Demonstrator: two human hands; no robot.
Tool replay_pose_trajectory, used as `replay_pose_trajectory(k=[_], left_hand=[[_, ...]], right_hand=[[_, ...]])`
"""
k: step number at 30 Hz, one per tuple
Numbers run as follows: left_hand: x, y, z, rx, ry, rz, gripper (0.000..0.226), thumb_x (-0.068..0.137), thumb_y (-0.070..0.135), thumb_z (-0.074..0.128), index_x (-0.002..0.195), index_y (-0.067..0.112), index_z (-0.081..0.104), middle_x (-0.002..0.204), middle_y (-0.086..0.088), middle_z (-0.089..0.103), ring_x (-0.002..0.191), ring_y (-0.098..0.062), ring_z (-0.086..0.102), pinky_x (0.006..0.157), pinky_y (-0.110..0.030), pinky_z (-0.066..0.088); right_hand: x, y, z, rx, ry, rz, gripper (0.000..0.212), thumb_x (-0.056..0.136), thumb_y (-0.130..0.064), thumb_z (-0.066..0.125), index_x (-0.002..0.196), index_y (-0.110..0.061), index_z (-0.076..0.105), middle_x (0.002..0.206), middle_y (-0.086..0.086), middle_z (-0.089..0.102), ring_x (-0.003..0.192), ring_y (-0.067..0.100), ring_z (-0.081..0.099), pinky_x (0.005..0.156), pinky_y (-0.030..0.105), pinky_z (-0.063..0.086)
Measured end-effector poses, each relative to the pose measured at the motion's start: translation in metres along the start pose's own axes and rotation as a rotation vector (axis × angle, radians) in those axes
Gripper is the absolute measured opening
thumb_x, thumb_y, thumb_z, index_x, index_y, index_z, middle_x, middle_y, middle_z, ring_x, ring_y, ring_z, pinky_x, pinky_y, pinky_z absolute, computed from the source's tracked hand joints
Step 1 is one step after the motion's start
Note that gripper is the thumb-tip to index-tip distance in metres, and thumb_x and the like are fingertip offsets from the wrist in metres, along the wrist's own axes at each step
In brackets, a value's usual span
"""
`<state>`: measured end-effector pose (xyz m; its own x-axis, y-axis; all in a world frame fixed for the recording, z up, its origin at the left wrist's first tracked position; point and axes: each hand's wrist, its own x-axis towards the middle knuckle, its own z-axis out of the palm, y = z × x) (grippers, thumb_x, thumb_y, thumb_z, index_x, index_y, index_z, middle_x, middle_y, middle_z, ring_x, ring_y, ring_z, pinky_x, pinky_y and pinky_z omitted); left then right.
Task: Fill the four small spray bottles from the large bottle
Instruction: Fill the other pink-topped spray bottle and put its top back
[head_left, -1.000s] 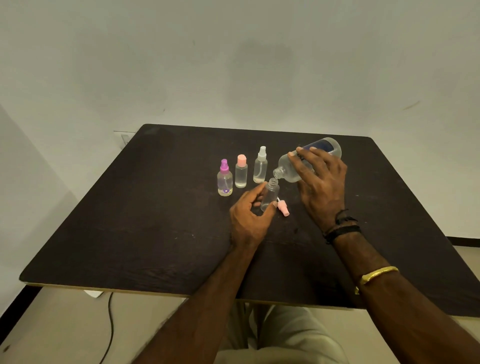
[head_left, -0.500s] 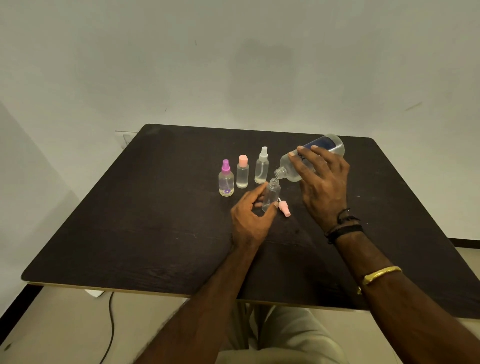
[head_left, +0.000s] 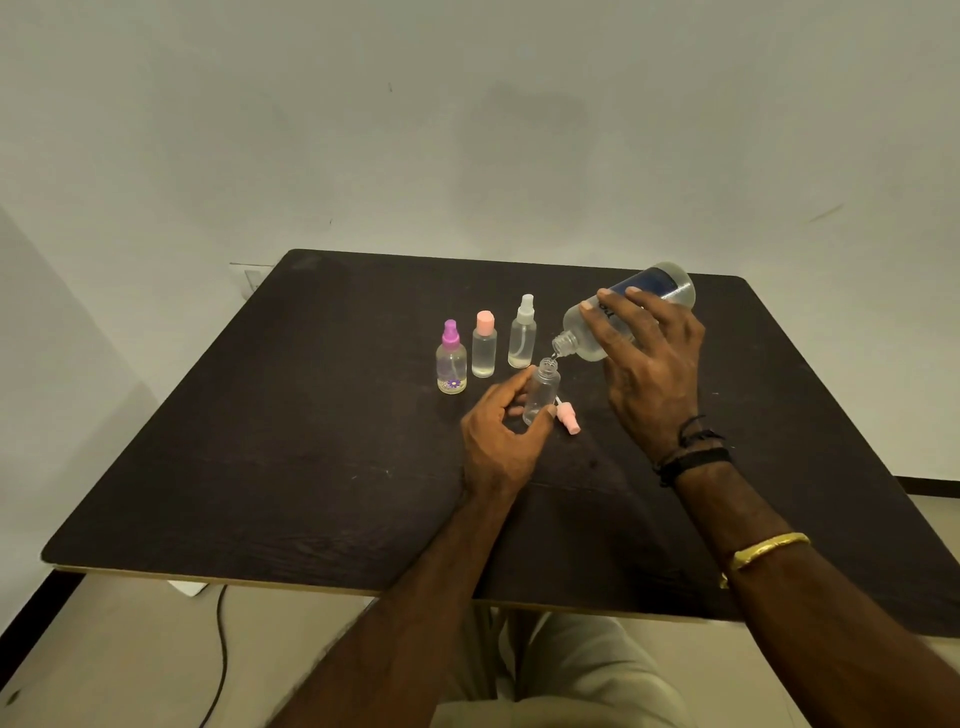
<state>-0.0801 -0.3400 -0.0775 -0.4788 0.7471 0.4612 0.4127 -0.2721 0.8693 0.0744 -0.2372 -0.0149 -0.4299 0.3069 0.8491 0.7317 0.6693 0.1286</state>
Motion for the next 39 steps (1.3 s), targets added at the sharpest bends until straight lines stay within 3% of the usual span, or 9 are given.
replay_pose_trajectory(k=[31,36,39], left_hand=[[0.0004,0.0006,-0.0005,0.037,-0.003,0.024,0.051,0.083,0.012,0.081,0.132,0.011,0.065,0.109,0.006,0.068,0.097,0.010,0.063,0.082,-0.005,0.049],[-0.0002,0.0005,0.0002,0.014,0.000,0.023,0.051,0.083,0.013,0.081,0.131,0.015,0.066,0.113,0.004,0.072,0.098,-0.001,0.068,0.084,-0.013,0.054],[0.0003,0.0000,-0.0005,0.014,-0.012,0.018,0.051,0.084,0.014,0.081,0.132,0.015,0.065,0.113,0.005,0.071,0.098,0.001,0.067,0.084,-0.012,0.053]], right_hand=[[0.0021,0.0023,-0.0044,-0.013,0.022,-0.028,0.057,0.087,-0.001,0.063,0.141,-0.021,0.058,0.142,0.007,0.059,0.134,0.031,0.046,0.106,0.054,0.034],[0.0046,0.0025,-0.0055,-0.023,0.044,-0.039,0.057,0.087,0.000,0.064,0.139,-0.022,0.061,0.141,0.004,0.060,0.135,0.027,0.045,0.107,0.050,0.033],[0.0044,0.0027,-0.0055,-0.032,0.037,-0.049,0.057,0.087,0.000,0.065,0.140,-0.022,0.060,0.141,0.005,0.059,0.135,0.028,0.045,0.107,0.050,0.032]])
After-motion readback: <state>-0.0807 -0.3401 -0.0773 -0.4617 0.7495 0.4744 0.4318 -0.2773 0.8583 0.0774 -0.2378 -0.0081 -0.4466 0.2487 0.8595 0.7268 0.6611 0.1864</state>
